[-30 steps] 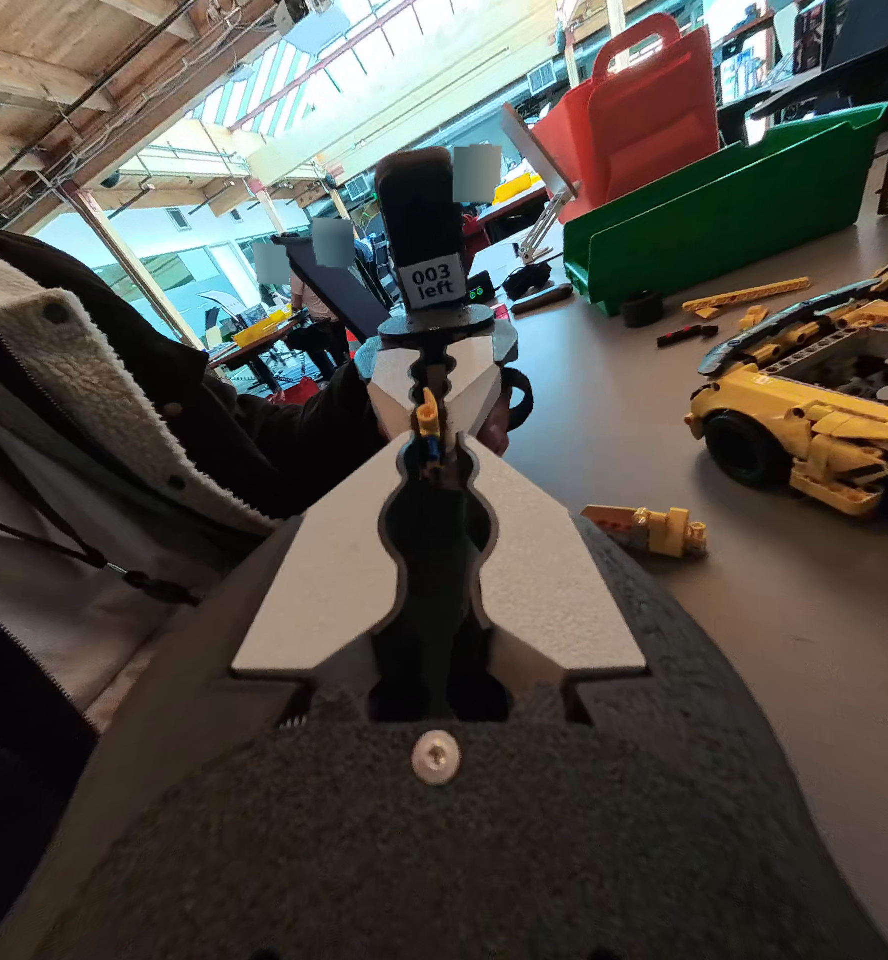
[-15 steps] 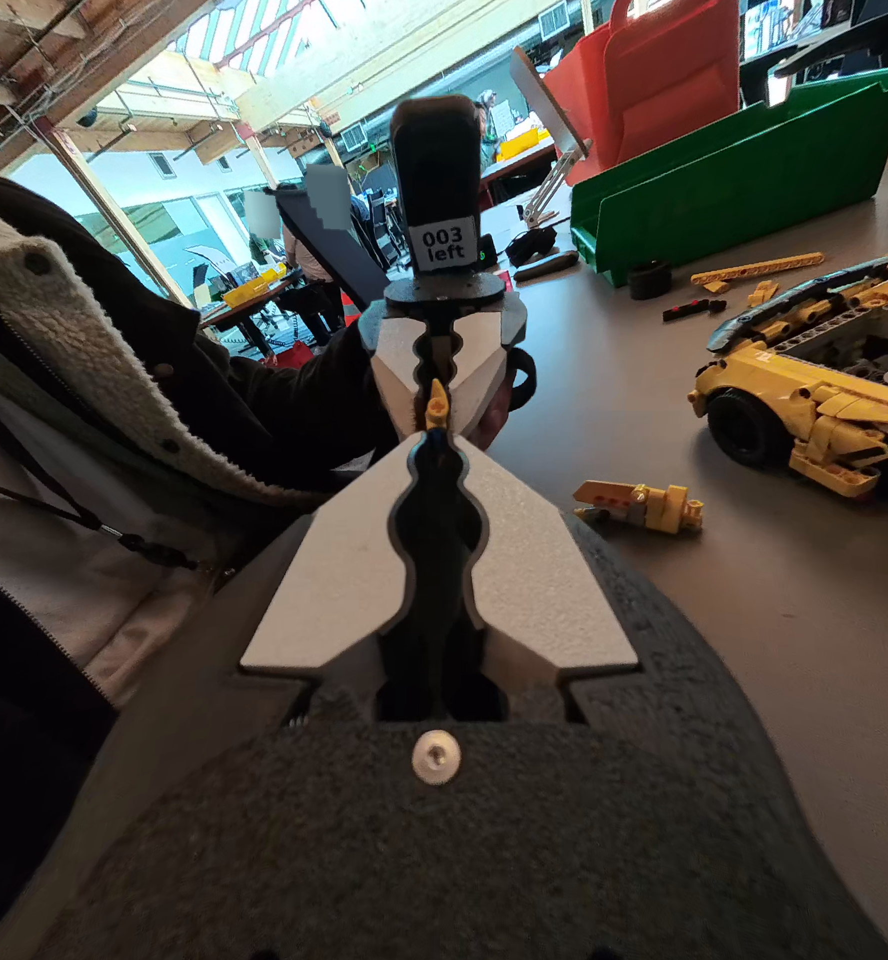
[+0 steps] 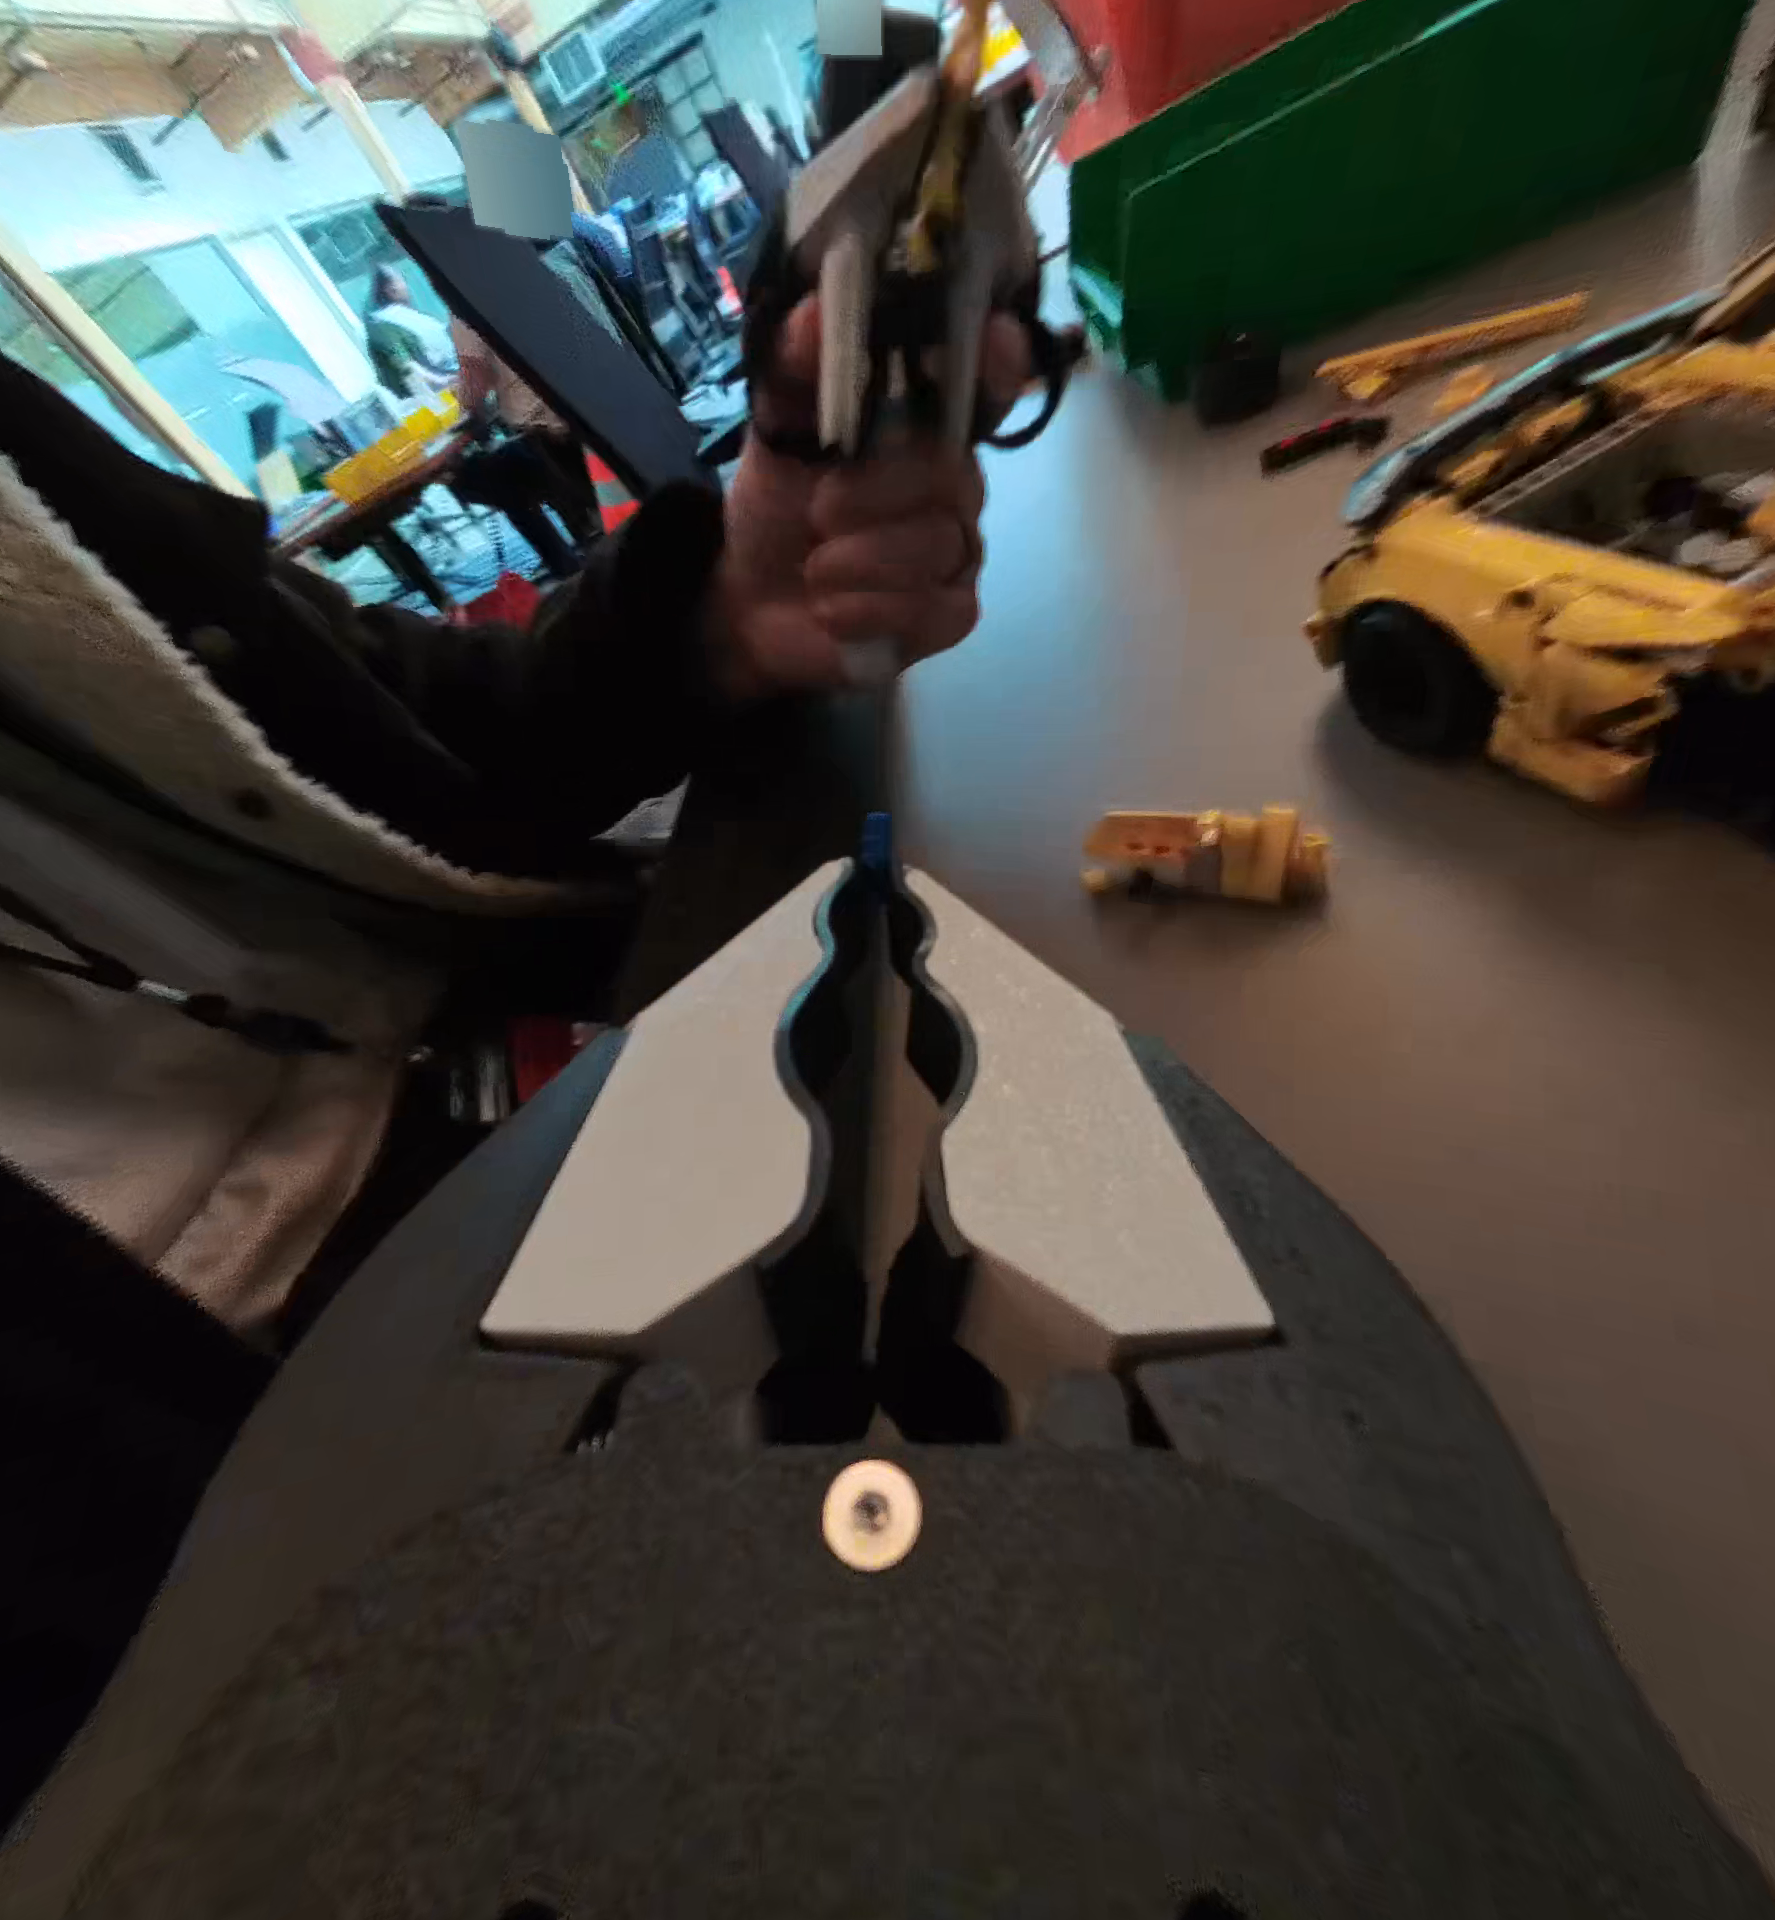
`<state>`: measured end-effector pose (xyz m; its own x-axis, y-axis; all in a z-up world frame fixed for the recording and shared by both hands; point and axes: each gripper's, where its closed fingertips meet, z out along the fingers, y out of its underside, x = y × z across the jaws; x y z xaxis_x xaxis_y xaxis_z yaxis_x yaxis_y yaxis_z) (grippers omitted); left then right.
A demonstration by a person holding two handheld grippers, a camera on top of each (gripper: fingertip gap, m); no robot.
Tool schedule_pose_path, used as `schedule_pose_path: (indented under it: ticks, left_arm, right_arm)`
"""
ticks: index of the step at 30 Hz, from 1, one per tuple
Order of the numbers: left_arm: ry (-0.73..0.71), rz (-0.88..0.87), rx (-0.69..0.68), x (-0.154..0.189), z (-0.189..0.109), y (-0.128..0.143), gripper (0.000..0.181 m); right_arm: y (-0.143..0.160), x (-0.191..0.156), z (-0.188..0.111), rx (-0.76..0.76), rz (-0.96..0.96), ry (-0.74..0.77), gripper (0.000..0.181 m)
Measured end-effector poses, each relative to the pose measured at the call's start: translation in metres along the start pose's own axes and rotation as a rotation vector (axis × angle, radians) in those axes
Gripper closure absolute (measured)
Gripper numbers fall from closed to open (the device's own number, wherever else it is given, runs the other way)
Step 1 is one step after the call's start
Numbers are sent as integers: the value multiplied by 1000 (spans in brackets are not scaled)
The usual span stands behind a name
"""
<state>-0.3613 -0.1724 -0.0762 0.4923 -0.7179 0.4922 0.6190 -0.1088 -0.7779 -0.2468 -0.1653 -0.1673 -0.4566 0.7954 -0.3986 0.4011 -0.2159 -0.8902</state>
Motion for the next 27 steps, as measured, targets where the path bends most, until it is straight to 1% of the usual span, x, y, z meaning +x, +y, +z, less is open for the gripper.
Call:
schedule_pose_path:
  ticks: [2,3,4,5,6,7,8,9,10,11,12,14,16,17,18,19,20,21,23,24,25,27]
  left_arm:
    - [-8,59,-114,7,14,27,175]
    - [-9,68,-176,8,20,42,175]
    - [-5,81,-216,11,24,52,175]
    - [11,86,-236,14,26,57,175]
    - [33,72,-247,17,27,60,175]
    - [53,38,-255,19,28,62,175]
    - [66,1,-268,19,29,65,175]
    - [73,-26,-286,18,30,69,175]
    - [78,-37,-304,17,31,72,175]
    - [84,-36,-312,19,32,74,175]
    - [93,-31,-315,21,32,75,175]
    - [103,-31,-326,23,32,77,175]
    - [109,-45,-321,23,31,77,175]
    - [110,-53,-315,23,31,76,175]
    - [114,-64,-306,23,30,74,175]
    - [123,-80,-295,24,30,72,175]
    - [134,-97,-286,24,30,70,175]
    - [141,-110,-281,25,29,69,175]
    - [142,-111,-294,25,29,71,175]
    - [140,-95,-308,26,29,74,175]
    - [141,-76,-326,27,29,77,175]
    - [144,-37,-367,31,29,85,175]
  right_arm:
    - [3,17,-6,-14,26,78,178]
    - [6,29,-15,-29,39,143,178]
    - [9,47,-33,-49,41,265,178]
    - [15,74,-62,-81,46,447,178]
    - [25,103,-103,-126,65,666,177]
    - [36,126,-151,-155,108,885,177]
    - [47,140,-196,-168,170,1067,178]
    - [57,146,-231,-164,229,1185,177]
    - [65,148,-253,-146,265,1242,177]
    - [73,149,-272,-143,293,1302,173]
    - [78,150,-284,-149,301,1338,168]
    - [78,148,-292,-118,283,1339,165]
    - [67,144,-294,-64,254,1330,161]
    - [56,140,-289,-27,226,1312,157]
    - [40,134,-276,5,184,1259,155]
    - [22,124,-253,33,126,1171,155]
    - [0,110,-220,69,44,1040,154]
    - [-24,90,-181,131,-44,871,154]
    - [-61,42,-106,252,-135,532,152]
    - [-69,23,-75,274,-128,385,145]
    - [-69,10,-47,256,-98,267,140]
    - [-62,-8,-7,205,-41,101,140]
